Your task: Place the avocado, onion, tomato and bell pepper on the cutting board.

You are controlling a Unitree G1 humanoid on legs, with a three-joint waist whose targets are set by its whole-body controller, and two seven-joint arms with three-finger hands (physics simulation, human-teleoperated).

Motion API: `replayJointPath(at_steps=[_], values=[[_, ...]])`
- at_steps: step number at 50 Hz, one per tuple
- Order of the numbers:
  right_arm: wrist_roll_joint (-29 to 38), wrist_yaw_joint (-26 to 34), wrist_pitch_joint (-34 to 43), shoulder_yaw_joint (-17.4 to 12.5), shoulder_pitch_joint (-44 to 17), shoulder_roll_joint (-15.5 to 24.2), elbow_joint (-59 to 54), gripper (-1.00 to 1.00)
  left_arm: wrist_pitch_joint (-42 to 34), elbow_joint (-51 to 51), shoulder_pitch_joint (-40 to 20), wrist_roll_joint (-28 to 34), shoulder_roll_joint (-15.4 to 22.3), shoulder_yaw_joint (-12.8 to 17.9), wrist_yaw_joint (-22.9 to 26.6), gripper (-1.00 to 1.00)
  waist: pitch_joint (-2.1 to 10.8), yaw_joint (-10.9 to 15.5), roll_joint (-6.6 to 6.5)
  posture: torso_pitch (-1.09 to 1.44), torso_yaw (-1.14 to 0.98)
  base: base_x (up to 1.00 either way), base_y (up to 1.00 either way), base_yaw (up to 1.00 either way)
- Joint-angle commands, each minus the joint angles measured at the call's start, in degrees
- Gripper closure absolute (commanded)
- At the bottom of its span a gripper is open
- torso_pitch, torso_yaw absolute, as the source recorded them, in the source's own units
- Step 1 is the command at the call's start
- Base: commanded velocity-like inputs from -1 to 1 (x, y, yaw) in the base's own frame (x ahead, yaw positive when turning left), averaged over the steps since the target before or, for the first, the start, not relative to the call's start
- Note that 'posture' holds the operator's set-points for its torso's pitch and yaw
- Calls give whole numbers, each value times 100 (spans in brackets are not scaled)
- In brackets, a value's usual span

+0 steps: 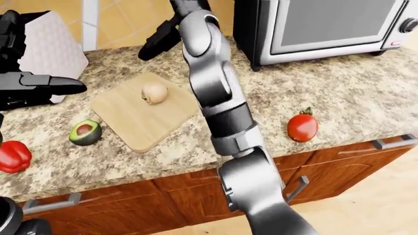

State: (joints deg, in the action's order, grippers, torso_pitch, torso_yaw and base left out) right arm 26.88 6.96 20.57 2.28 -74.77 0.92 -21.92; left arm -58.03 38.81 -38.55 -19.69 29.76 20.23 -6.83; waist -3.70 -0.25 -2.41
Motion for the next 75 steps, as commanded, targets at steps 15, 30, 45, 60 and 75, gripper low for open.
replayJointPath(at_steps=[15, 30, 45, 60, 75], values=[[2240, 2523, 2644, -321, 1329, 1018, 4932, -100, 102, 93, -179, 103, 103, 109, 14, -100, 146, 6, 43, 0, 0, 0, 0, 0], [2201, 2524, 2998, -1543, 3827, 1534, 7216, -100, 16, 117, -326, 146, 74, 79, 30, -100, 174, 1, 100, 0, 0, 0, 0, 0], [300, 972, 2239, -2504, 6325, 1274, 7762, -100, 187, 37, -208, 340, -36, -30, 117, -100, 221, 17, 169, 0, 0, 0, 0, 0], [-149, 387, 1385, -3001, 7065, 1067, 7240, -100, 189, 51, -185, 466, -120, -65, 183, -100, 242, 39, 226, 0, 0, 0, 0, 0], [-235, -61, 1116, -2807, 6869, 1176, 6503, -100, 262, 83, -37, 489, -145, 15, 235, -100, 272, 43, 229, 0, 0, 0, 0, 0]])
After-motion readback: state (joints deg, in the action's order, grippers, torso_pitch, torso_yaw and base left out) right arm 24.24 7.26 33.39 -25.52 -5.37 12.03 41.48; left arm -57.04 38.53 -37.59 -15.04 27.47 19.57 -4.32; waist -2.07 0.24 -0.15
